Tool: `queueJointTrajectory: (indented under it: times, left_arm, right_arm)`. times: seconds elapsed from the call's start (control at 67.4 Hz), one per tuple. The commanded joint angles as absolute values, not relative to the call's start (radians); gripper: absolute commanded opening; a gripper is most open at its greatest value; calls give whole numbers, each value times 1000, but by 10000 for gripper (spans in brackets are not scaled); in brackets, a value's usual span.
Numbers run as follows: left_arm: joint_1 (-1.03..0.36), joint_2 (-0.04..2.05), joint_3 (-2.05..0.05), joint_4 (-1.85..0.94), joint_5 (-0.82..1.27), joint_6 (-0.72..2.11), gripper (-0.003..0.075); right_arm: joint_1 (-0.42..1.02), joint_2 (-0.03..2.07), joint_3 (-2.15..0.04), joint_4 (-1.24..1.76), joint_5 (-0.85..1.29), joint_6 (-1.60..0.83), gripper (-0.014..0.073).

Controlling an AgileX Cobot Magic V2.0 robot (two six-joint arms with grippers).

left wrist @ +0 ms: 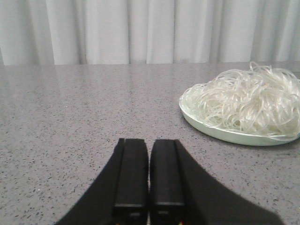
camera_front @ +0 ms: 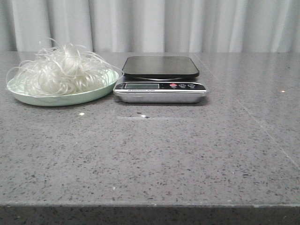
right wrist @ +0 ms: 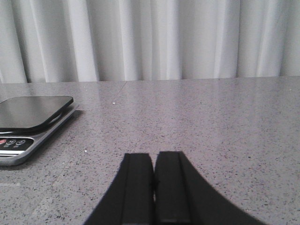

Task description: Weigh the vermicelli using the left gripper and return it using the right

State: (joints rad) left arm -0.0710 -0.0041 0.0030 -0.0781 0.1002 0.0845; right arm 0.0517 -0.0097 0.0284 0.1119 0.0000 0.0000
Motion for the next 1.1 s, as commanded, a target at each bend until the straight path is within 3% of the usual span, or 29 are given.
queueJointTrajectory:
  times: [0.0, 0.697, 0.846, 0.979, 1.083]
  left_arm:
    - [-68, -24, 11, -81, 26, 77, 127]
    - [-68, -24, 11, -81, 23, 77, 127]
    - [-68, -24, 11, -81, -72, 77, 127]
    - [-70, -24, -22, -154, -314, 60, 127]
    - [-70, -14, -109, -123, -282, 59, 127]
  right_arm:
    - [47, -26, 19, 102, -84, 0, 158]
    - [47, -26, 19, 102, -84, 0, 158]
    - [47, -26, 19, 102, -84, 0, 158]
    - [47, -26, 19, 102, -84, 0, 158]
    - [47, -26, 19, 102, -84, 0, 158]
